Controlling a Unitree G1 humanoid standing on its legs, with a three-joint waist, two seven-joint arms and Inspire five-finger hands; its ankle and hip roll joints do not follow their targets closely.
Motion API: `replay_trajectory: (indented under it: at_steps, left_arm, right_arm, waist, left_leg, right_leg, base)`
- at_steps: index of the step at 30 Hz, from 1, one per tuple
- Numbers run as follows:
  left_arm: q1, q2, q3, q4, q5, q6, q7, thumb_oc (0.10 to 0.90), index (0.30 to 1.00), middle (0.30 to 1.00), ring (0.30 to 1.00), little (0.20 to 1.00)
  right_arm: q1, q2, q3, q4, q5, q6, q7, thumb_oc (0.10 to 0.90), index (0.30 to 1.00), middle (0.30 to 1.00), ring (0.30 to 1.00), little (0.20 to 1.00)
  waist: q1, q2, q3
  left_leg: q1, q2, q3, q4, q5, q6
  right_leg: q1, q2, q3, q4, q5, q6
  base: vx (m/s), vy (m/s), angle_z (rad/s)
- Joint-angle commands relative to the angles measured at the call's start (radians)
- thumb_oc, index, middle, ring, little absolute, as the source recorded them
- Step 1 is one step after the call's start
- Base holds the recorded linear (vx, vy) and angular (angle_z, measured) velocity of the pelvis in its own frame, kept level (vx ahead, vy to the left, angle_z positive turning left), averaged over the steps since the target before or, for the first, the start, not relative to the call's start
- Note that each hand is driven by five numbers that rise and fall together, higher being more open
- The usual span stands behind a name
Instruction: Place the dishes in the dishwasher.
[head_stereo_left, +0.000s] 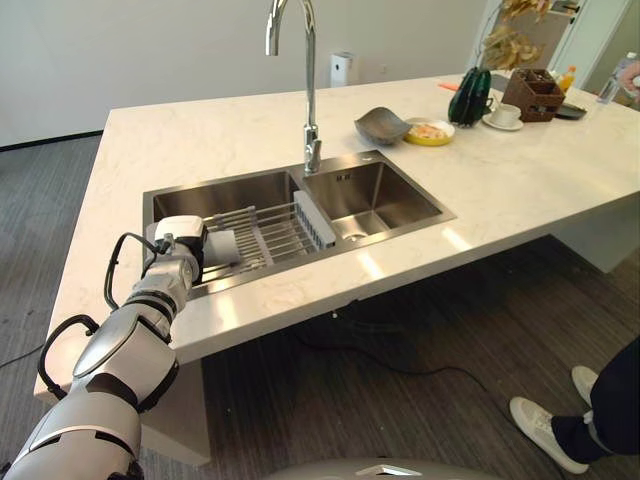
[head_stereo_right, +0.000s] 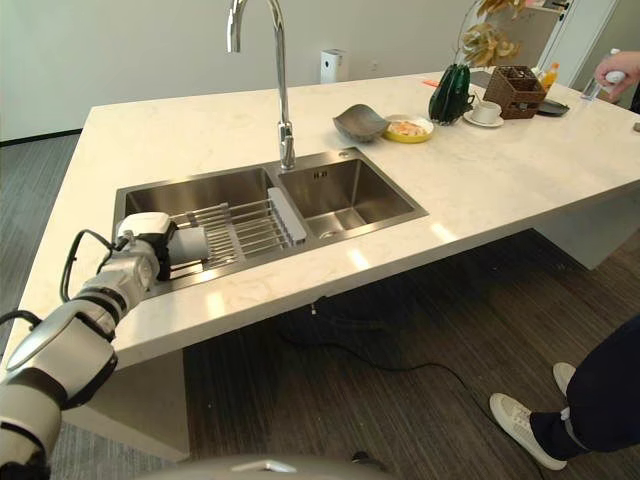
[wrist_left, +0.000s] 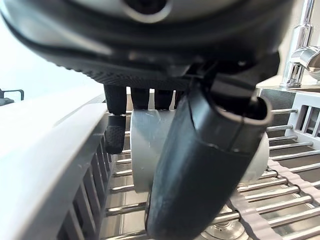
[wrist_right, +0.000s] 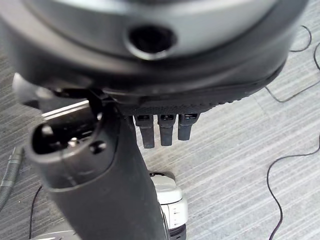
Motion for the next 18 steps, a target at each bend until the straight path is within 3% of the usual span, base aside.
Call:
replay_trajectory:
  at_steps: [1,6,8,9,11,12,14,18]
  left_arm:
    - [-0.121,-0.003,0.054,0.054,-0.044,-0.015,0.017,0.4,0.3,0.3,0.3,0.3]
    - [-0.169,0.032,-0.013,-0.131,-0.069,-0.087,0.059,0.4,0.3,0.3,0.3,0.3]
    - [-0.184,0.115,-0.042,-0.414,-0.106,-0.142,0.099,0.4,0.3,0.3,0.3,0.3]
    - [-0.181,0.119,-0.04,-0.422,-0.107,-0.138,0.096,0.4,0.3,0.3,0.3,0.3]
    - [-0.143,0.158,0.014,-0.643,-0.189,-0.17,0.121,0.4,0.3,0.3,0.3,0.3]
    - [-0.139,0.161,0.017,-0.648,-0.189,-0.167,0.119,0.4,0.3,0.3,0.3,0.3]
    - [-0.031,0.152,0.174,-0.889,-0.361,-0.204,0.13,0.4,0.3,0.3,0.3,0.3]
    - [0.142,0.075,0.414,-1.1,-0.642,-0.289,0.121,0.4,0.3,0.3,0.3,0.3]
  right_arm:
    - [-0.094,-0.063,0.049,0.021,0.0,-0.008,-0.012,0.8,0.9,0.9,0.9,0.9]
    - [-0.072,-0.071,0.04,0.004,0.011,-0.022,-0.003,0.8,0.9,0.9,0.9,0.9]
    - [-0.043,-0.065,0.019,-0.007,0.021,-0.033,0.003,0.8,0.9,0.9,0.9,0.9]
    - [-0.043,-0.064,0.02,-0.007,0.021,-0.033,0.003,0.8,0.9,0.9,0.9,0.9]
    - [-0.027,-0.05,0.0,-0.01,0.029,-0.038,0.002,0.8,0.9,0.9,0.9,0.9]
    - [-0.027,-0.051,0.002,-0.01,0.029,-0.038,0.002,0.8,0.9,0.9,0.9,0.9]
    - [-0.012,-0.035,-0.03,-0.009,0.036,-0.036,0.001,0.8,0.9,0.9,0.9,0.9]
    - [0.001,-0.023,-0.034,-0.023,0.027,-0.027,0.012,0.8,0.9,0.9,0.9,0.9]
  waist:
    - [0.001,0.028,0.071]
    - [0.009,0.034,0.065]
    - [0.021,0.037,0.062]
    - [0.019,0.037,0.062]
    - [0.036,0.04,0.063]
    - [0.034,0.04,0.061]
    - [0.058,0.04,0.063]
    - [0.089,0.045,0.06]
  left_leg:
    - [0.048,-0.051,-0.027,0.011,-0.119,0.03]
    - [0.043,-0.047,-0.042,0.011,-0.116,0.026]
    - [0.039,-0.044,-0.058,0.011,-0.114,0.024]
    - [0.039,-0.044,-0.059,0.011,-0.114,0.024]
    - [0.04,-0.039,-0.076,0.011,-0.114,0.022]
    - [0.036,-0.04,-0.077,0.011,-0.11,0.022]
    - [0.033,-0.032,-0.104,0.011,-0.105,0.017]
    - [0.027,-0.015,-0.138,0.011,-0.089,0.004]
  right_leg:
    - [-0.055,-0.032,-0.105,0.001,0.006,0.095]
    - [-0.045,-0.032,-0.124,0.001,0.0,0.095]
    - [-0.034,-0.031,-0.138,0.001,-0.009,0.094]
    - [-0.033,-0.031,-0.139,0.001,-0.01,0.094]
    - [-0.018,-0.028,-0.153,0.001,-0.022,0.092]
    - [-0.022,-0.03,-0.153,0.001,-0.019,0.091]
    - [-0.002,-0.023,-0.173,0.001,-0.036,0.084]
    - [0.018,-0.009,-0.191,0.001,-0.06,0.067]
  base:
    - [0.0,0.0,0.0]
    - [-0.01,-0.018,0.01]
    - [-0.01,-0.04,0.14]
    - [-0.02,-0.042,0.17]
    - [0.0,-0.033,0.13]
    - [-0.01,-0.061,0.2]
    - [0.0,-0.085,0.25]
    - [0.01,-0.078,0.26]
